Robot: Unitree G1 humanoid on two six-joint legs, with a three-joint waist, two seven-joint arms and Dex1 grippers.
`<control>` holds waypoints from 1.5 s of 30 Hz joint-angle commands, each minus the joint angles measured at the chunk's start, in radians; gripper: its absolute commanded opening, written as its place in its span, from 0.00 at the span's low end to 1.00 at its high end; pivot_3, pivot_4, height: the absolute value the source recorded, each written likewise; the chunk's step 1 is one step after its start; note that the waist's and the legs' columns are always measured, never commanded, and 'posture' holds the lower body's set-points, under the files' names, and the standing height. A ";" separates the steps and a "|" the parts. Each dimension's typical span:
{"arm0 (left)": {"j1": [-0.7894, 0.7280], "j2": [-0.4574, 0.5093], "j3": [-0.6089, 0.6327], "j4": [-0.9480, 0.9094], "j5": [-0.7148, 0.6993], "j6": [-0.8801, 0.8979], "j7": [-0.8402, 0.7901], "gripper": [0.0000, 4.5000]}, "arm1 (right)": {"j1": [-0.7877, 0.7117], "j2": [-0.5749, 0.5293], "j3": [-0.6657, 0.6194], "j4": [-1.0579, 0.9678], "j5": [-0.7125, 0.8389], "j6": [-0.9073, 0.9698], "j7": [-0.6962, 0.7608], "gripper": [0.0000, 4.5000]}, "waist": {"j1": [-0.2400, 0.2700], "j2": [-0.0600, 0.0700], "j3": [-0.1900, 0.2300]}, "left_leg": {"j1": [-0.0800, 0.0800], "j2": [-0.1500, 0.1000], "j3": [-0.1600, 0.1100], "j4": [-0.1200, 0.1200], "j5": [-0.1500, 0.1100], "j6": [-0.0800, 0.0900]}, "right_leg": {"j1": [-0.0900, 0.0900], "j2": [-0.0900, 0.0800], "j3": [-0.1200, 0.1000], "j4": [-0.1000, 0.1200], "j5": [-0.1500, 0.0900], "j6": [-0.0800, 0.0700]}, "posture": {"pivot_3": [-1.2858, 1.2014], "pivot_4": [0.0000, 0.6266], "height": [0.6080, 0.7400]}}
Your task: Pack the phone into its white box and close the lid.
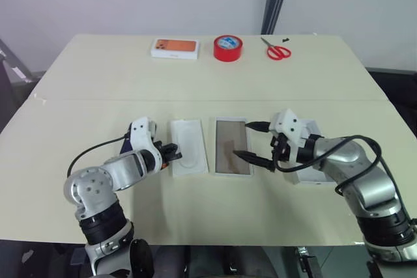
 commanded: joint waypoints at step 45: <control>-0.094 0.211 0.089 0.161 -0.620 -0.159 0.288 0.00 | -0.177 0.110 0.408 0.105 -0.383 -0.188 0.084 0.00 | -0.001 -0.003 0.000 | 0.000 0.000 -0.001 0.000 0.003 -0.006 | 0.000 0.000 0.000 0.000 0.000 0.000 | 0.52 0.24 0.95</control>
